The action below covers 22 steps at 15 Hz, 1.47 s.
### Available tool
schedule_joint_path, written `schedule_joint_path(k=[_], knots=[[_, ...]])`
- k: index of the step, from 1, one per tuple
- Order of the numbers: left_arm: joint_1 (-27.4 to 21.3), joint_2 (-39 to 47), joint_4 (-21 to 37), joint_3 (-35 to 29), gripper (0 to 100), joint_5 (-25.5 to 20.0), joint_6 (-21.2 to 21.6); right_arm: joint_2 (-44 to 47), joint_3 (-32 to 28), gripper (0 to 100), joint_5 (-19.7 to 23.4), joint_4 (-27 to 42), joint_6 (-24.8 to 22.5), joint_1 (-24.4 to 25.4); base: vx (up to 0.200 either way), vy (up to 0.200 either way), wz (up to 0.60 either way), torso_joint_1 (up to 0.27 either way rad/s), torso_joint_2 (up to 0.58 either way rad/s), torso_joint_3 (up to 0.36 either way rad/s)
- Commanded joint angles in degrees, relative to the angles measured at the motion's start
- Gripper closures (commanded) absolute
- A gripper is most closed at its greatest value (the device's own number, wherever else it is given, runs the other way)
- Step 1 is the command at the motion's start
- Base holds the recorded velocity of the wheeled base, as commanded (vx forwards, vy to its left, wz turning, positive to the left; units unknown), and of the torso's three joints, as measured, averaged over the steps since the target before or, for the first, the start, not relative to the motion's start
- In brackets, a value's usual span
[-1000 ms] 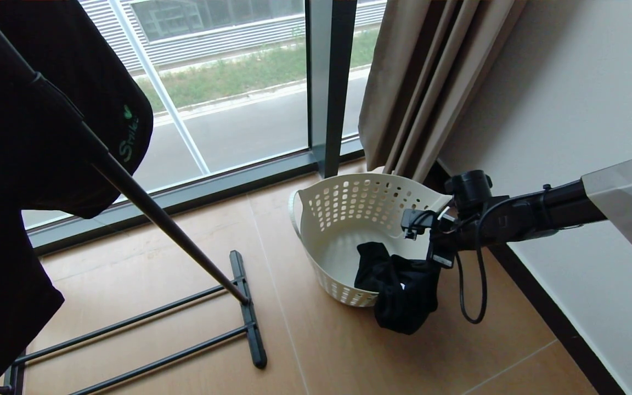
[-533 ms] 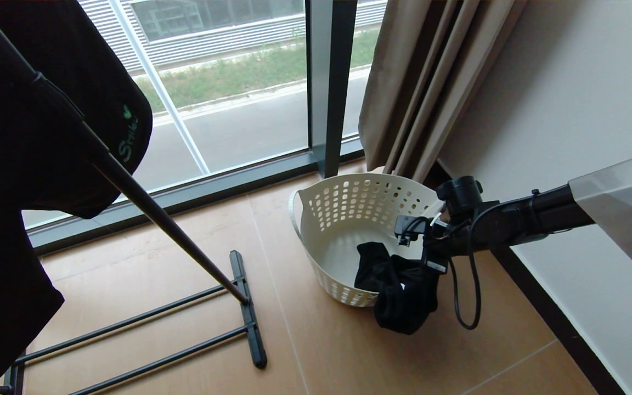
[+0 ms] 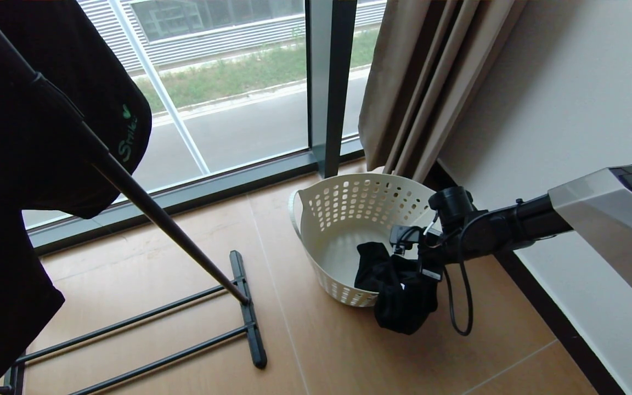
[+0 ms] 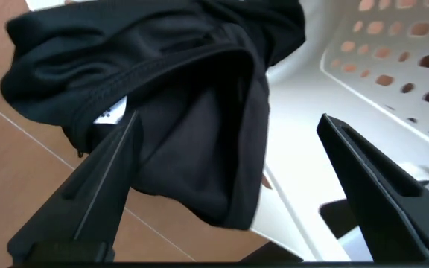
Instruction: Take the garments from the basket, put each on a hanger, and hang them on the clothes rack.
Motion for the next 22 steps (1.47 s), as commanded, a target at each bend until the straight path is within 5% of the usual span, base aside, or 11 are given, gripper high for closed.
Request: schedule_joint_path(k=[1,14,15,19,22], knots=[[0.0,0.0,0.0,0.0,0,0.0,0.0,1.6,-0.5,0,0.0,-0.1,-0.1,-0.1,0.000,0.000,0.00,0.000,0.00,0.000],[0.0,0.0,0.0,0.0,0,0.0,0.0,12.5,-14.0,0,-0.2,0.3,0.3,-1.4,0.000,0.000,0.00,0.000,0.00,0.000],[0.0,0.0,0.0,0.0,0,0.0,0.0,12.9,-14.9,100,-0.2,0.4,0.4,-1.4,0.000,0.000,0.00,0.000,0.00,0.000],[0.0,0.0,0.0,0.0,0,0.0,0.0,12.0,-15.5,100,-0.2,0.9,1.1,-1.5,0.000,0.000,0.00,0.000,0.00,0.000],[0.0,0.0,0.0,0.0,0,0.0,0.0,3.6,-15.2,100,0.2,9.8,3.4,-1.5,0.000,0.000,0.00,0.000,0.00,0.000]])
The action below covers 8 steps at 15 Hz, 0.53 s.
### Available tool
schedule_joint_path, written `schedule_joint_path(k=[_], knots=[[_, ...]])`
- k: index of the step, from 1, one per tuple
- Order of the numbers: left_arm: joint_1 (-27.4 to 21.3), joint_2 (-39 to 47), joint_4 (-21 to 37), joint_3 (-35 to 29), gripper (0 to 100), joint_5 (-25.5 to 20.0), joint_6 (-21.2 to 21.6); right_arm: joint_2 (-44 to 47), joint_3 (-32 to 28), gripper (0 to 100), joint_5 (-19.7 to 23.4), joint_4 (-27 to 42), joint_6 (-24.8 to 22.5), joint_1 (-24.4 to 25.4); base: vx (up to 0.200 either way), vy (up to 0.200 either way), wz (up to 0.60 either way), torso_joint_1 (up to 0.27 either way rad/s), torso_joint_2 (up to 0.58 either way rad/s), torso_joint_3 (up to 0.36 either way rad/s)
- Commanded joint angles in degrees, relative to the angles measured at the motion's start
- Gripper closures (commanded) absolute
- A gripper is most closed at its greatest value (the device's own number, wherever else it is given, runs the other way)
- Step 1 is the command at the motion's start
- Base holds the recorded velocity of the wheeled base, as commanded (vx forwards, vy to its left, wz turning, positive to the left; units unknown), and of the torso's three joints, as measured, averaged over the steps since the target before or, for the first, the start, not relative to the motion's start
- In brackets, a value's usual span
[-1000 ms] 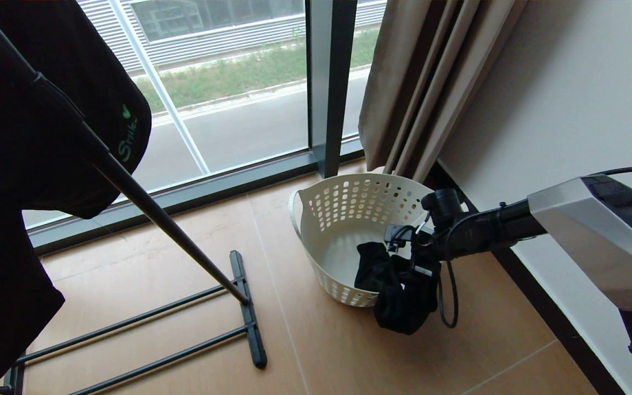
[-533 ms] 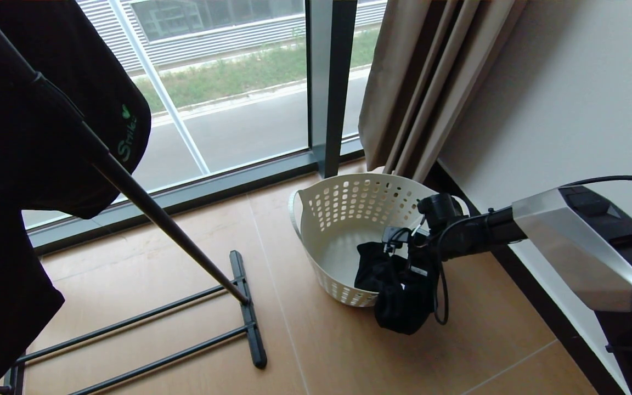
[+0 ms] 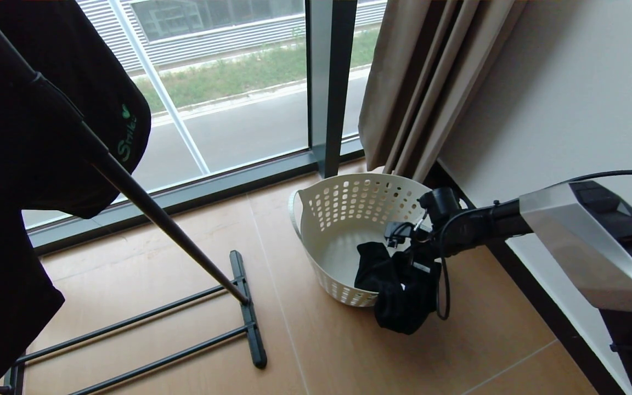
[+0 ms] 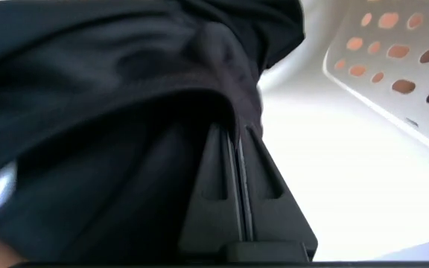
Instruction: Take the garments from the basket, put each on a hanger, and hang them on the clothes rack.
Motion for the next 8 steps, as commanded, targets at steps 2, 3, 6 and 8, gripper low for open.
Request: schedule_joint_path(k=[2,3,6,8], knots=[[0.0,0.0,0.0,0.0,0,0.0,0.0,-9.0,0.3,100,0.3,6.8,6.1,0.1,0.000,0.000,0.00,0.000,0.00,0.000],[0.0,0.0,0.0,0.0,0,0.0,0.0,-12.9,0.0,100,0.3,10.3,10.7,0.2,0.000,0.000,0.00,0.000,0.00,0.000],[0.0,0.0,0.0,0.0,0,0.0,0.0,-20.3,1.2,100,0.4,17.6,17.3,1.3,0.000,0.000,0.00,0.000,0.00,0.000],[0.0,0.0,0.0,0.0,0,0.0,0.0,-24.5,2.8,100,0.3,18.5,18.1,2.5,0.000,0.000,0.00,0.000,0.00,0.000]])
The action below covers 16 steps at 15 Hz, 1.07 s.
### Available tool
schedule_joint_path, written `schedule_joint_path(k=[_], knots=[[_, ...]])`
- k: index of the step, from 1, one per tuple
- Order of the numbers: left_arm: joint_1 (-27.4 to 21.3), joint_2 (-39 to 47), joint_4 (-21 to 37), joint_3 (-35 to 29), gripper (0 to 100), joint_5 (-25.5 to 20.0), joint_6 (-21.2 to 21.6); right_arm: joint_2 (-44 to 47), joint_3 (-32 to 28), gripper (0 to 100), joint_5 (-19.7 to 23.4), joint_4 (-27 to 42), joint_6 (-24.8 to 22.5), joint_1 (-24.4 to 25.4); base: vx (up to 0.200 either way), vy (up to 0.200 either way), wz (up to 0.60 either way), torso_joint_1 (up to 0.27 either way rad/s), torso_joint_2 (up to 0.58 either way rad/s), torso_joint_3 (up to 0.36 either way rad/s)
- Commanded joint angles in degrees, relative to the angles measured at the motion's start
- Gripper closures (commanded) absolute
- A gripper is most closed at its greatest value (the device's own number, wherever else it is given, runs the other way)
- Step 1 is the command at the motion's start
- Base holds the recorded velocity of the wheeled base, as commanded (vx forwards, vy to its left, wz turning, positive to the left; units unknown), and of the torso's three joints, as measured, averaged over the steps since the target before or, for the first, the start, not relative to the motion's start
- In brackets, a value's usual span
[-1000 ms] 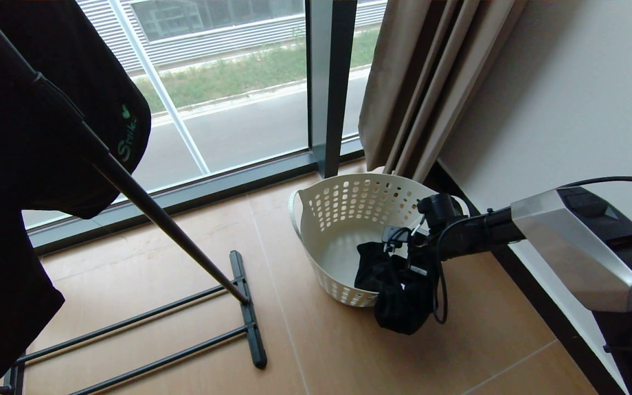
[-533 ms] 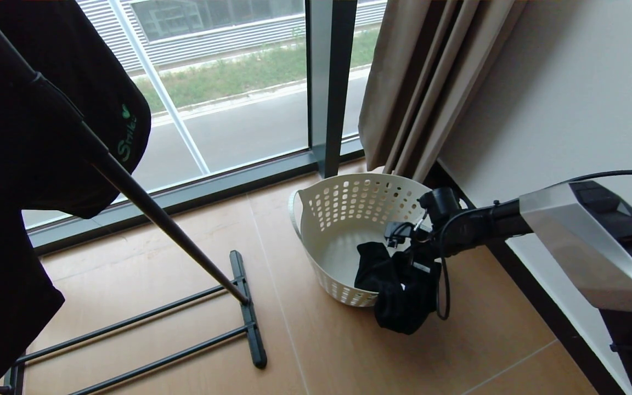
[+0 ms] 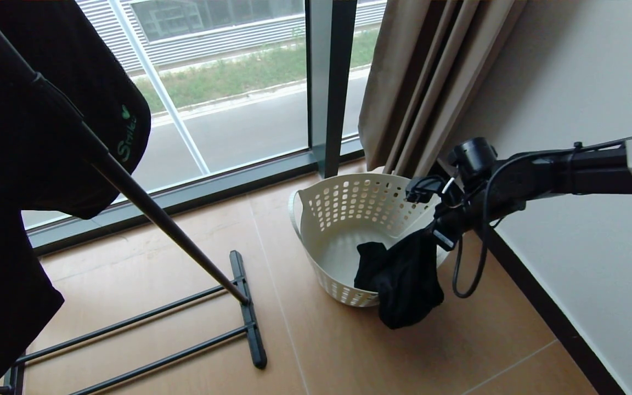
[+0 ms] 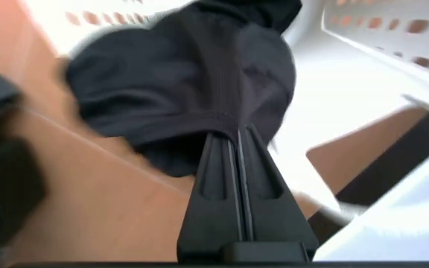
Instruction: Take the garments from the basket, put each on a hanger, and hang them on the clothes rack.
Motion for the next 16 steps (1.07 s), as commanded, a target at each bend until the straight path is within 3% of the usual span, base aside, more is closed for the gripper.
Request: schedule_joint_path(k=[1,5,10,14,16], knots=[[0.0,0.0,0.0,0.0,0,0.0,0.0,-9.0,2.8,100,-0.2,0.8,1.4,1.5,0.000,0.000,0.00,0.000,0.00,0.000],[0.0,0.0,0.0,0.0,0,0.0,0.0,-15.7,7.1,100,-0.5,0.7,2.0,4.5,0.000,0.000,0.00,0.000,0.00,0.000],[0.0,0.0,0.0,0.0,0,0.0,0.0,-16.7,7.7,100,-0.5,0.7,2.2,7.8,0.000,0.000,0.00,0.000,0.00,0.000],[0.0,0.0,-0.1,0.0,0,0.0,0.0,-27.5,12.9,100,0.0,0.2,5.1,10.5,0.000,0.000,0.00,0.000,0.00,0.000],[0.0,0.0,-0.1,0.0,0,0.0,0.0,-31.6,18.4,100,2.1,-1.0,7.7,11.1,0.000,0.000,0.00,0.000,0.00,0.000]])
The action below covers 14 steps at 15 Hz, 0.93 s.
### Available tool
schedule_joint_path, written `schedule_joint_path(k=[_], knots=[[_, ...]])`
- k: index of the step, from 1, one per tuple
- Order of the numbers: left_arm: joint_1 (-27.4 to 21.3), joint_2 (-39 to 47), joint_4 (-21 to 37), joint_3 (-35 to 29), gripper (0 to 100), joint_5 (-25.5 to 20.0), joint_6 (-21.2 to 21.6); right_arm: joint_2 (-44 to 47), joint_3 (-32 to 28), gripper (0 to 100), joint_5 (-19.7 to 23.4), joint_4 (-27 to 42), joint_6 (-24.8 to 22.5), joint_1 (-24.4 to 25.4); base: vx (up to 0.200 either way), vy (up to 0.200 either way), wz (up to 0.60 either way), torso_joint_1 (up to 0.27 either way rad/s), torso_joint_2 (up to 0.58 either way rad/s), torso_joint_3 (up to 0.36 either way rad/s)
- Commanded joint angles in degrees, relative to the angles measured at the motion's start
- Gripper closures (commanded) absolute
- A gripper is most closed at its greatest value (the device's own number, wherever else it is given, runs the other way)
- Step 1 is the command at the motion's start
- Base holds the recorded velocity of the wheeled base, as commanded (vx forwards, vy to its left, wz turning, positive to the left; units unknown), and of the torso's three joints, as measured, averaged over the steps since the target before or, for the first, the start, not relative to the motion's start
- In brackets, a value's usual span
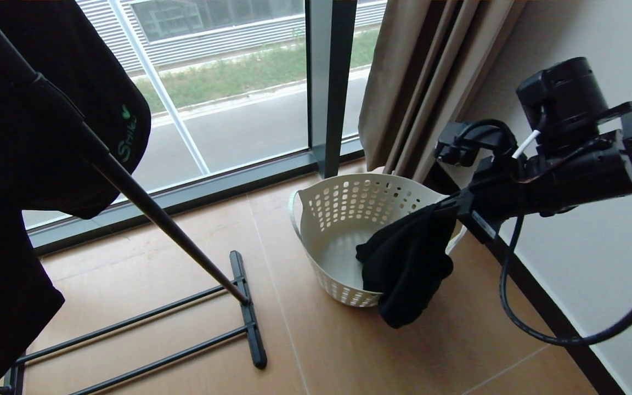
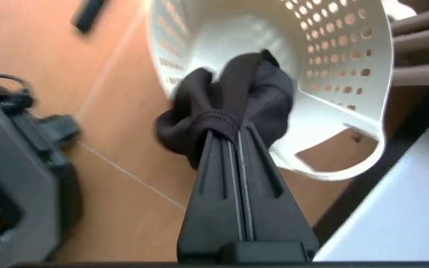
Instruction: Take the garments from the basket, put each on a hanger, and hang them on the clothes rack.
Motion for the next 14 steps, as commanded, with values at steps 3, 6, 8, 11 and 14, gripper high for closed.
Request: schedule_joint_path(k=[3,6,8,11,14], knots=[[0.0,0.0,0.0,0.1,0,0.0,0.0,-14.5,20.1,100,3.4,-15.1,7.1,0.7,0.000,0.000,0.00,0.000,0.00,0.000],[0.0,0.0,0.1,0.0,0,0.0,0.0,-19.9,27.5,100,3.3,-21.5,11.6,0.4,0.000,0.000,0.00,0.000,0.00,0.000],[-0.1,0.1,0.1,0.0,0,-0.4,0.4,-21.8,30.8,100,3.2,-22.0,13.5,1.4,0.000,0.000,0.00,0.000,0.00,0.000],[-0.1,0.1,0.1,0.0,0,-2.0,1.6,-21.8,31.7,100,-0.7,-22.2,13.5,4.9,0.000,0.000,0.00,0.000,0.00,0.000],[-0.1,0.1,0.1,0.0,0,-1.9,1.5,-22.1,32.5,100,-3.6,-22.2,13.8,5.9,0.000,0.000,0.00,0.002,0.00,0.123]])
